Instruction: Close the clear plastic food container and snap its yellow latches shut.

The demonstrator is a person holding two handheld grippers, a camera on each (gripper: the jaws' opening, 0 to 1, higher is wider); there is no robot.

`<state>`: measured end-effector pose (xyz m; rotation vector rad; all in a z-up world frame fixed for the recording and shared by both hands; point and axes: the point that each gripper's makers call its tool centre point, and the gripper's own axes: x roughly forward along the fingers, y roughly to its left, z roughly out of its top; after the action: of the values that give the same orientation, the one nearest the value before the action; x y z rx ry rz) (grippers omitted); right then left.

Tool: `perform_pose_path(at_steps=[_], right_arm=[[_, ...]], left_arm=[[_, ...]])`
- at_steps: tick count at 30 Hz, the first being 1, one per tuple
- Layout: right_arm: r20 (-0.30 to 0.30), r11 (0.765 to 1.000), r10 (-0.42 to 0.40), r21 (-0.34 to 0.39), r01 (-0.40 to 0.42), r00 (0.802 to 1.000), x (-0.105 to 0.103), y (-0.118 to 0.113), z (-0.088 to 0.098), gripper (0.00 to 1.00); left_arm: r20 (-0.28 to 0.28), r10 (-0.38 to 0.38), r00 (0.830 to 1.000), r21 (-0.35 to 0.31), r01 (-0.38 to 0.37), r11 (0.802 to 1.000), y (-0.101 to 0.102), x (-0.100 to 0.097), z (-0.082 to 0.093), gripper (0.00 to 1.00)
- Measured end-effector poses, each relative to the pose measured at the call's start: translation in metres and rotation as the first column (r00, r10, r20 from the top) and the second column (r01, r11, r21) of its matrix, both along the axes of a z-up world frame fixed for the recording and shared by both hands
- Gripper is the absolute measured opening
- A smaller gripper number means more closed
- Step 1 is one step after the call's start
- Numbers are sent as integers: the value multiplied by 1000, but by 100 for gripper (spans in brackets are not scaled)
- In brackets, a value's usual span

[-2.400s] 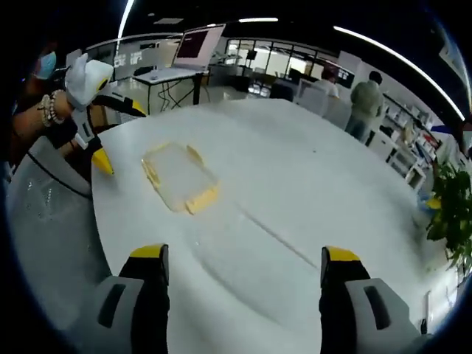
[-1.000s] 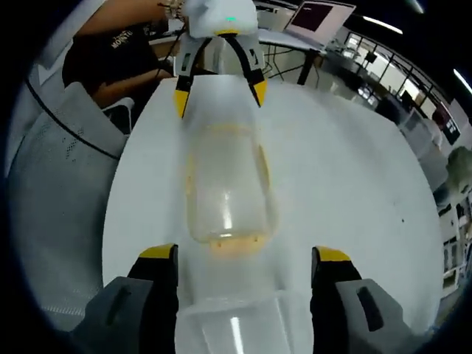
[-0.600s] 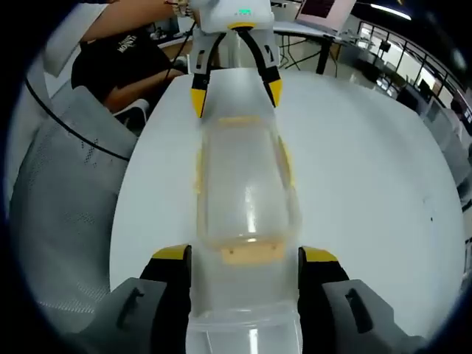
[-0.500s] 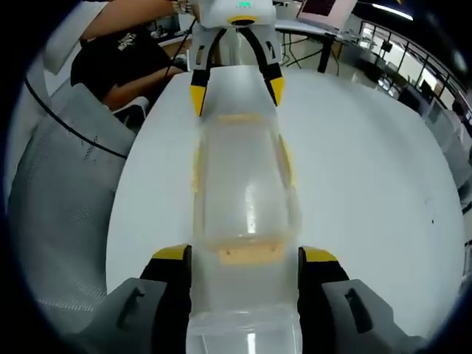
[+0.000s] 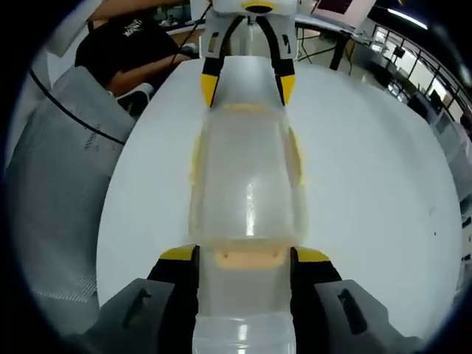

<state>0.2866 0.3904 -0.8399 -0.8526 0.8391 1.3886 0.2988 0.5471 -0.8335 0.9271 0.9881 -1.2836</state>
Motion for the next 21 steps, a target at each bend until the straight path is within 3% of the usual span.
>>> perform_pose_path(at_steps=[7,15,21], right_arm=[[12,1000,13,-23,-13,1000,0,-2,-6,42],[12,1000,12,-25,-12,1000,1,-2,-7,39],[11,1000,12,-21,-12,1000,2,-1,-7,37]], left_arm=[[-1,-6,1000,4,6,1000,0,1,-3,56],[2,-28,1000,8,28,1000,-1,-1,-4,41],[-8,-38,999,12,38,999,-1,-6,-4,35]])
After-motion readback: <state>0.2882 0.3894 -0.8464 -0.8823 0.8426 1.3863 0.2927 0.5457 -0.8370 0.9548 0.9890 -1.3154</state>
